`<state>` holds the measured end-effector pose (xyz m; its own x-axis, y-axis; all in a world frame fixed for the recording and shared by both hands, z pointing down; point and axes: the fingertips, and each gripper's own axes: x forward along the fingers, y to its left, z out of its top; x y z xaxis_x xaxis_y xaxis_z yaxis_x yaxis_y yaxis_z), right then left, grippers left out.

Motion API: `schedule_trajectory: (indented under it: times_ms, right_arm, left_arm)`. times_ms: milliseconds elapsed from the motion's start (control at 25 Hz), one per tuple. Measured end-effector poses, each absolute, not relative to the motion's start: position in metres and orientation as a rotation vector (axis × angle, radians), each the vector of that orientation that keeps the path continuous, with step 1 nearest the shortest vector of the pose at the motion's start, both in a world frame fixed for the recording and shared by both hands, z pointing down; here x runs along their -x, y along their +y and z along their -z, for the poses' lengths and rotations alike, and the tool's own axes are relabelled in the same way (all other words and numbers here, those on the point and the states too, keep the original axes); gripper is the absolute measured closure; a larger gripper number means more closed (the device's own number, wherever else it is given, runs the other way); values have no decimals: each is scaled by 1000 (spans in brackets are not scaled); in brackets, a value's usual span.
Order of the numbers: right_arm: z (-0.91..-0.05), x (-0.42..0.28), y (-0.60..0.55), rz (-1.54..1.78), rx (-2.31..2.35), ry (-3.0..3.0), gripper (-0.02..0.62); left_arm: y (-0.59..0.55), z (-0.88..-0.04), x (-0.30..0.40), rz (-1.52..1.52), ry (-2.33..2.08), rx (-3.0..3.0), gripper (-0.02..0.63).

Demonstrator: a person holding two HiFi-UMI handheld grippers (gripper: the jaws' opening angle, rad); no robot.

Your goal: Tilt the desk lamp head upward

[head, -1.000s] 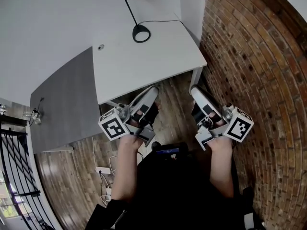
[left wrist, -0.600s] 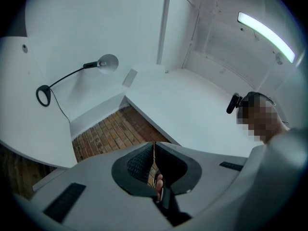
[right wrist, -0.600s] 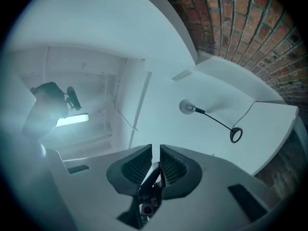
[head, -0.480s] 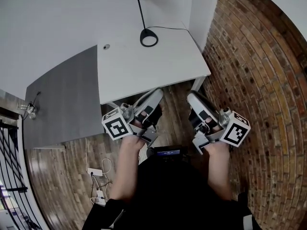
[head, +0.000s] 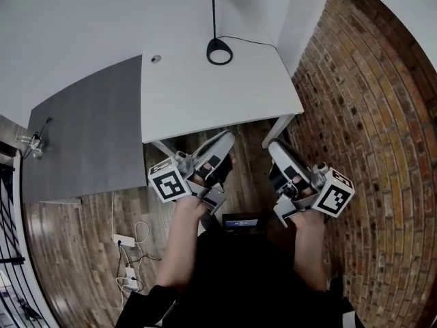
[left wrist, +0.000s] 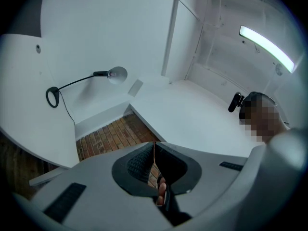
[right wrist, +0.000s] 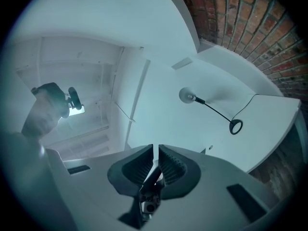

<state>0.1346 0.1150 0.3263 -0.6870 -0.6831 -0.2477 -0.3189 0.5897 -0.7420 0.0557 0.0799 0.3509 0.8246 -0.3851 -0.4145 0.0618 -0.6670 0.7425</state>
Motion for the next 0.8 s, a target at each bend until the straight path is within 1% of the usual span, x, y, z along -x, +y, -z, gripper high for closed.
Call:
schedule_trajectory:
  times_ms: [800]
  right_arm:
    - [-325,-130,116,921,805,2312,554]
  left_arm:
    - [80,-356,-56,725,-195,-2166,591]
